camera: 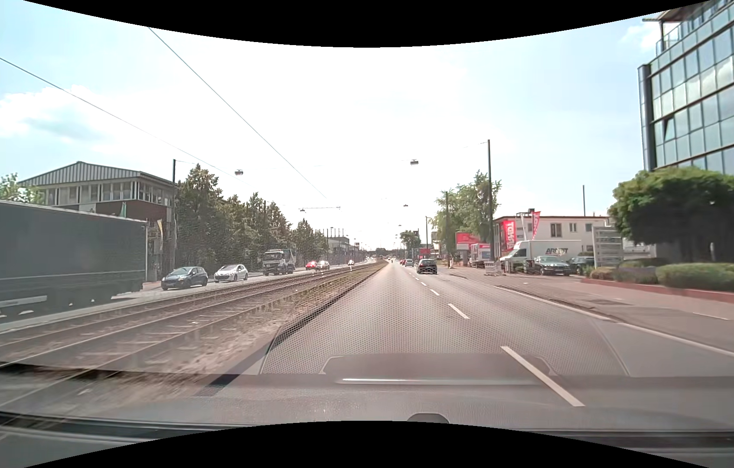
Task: Follow the waypoints while adhering to traffic rules and regulations
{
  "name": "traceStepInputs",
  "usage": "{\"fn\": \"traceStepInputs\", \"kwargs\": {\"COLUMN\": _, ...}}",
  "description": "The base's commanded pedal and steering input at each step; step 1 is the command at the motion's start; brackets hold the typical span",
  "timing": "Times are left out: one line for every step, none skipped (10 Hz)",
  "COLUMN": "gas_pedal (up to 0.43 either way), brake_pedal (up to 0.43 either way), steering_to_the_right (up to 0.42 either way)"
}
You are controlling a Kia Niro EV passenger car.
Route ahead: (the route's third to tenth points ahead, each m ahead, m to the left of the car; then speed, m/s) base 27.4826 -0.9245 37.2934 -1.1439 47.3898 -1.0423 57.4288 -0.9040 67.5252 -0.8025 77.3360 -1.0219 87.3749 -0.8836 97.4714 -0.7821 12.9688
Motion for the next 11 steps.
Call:
{"fn": "traceStepInputs", "kwargs": {"gas_pedal": 0.0, "brake_pedal": 0.0, "steering_to_the_right": -0.003}}
{"fn": "traceStepInputs", "kwargs": {"gas_pedal": 0.0, "brake_pedal": 0.0, "steering_to_the_right": -0.003}}
{"fn": "traceStepInputs", "kwargs": {"gas_pedal": 0.0, "brake_pedal": 0.0, "steering_to_the_right": -0.003}}
{"fn": "traceStepInputs", "kwargs": {"gas_pedal": 0.0, "brake_pedal": 0.0, "steering_to_the_right": -0.003}}
{"fn": "traceStepInputs", "kwargs": {"gas_pedal": 0.0, "brake_pedal": 0.0, "steering_to_the_right": -0.003}}
{"fn": "traceStepInputs", "kwargs": {"gas_pedal": 0.0, "brake_pedal": 0.0, "steering_to_the_right": -0.003}}
{"fn": "traceStepInputs", "kwargs": {"gas_pedal": 0.0, "brake_pedal": 0.0, "steering_to_the_right": -0.003}}
{"fn": "traceStepInputs", "kwargs": {"gas_pedal": 0.0, "brake_pedal": 0.0, "steering_to_the_right": -0.003}}
{"fn": "traceStepInputs", "kwargs": {"gas_pedal": 0.008, "brake_pedal": 0.0, "steering_to_the_right": -0.003}}
{"fn": "traceStepInputs", "kwargs": {"gas_pedal": 0.008, "brake_pedal": 0.0, "steering_to_the_right": -0.003}}
{"fn": "traceStepInputs", "kwargs": {"gas_pedal": 0.008, "brake_pedal": 0.0, "steering_to_the_right": -0.003}}
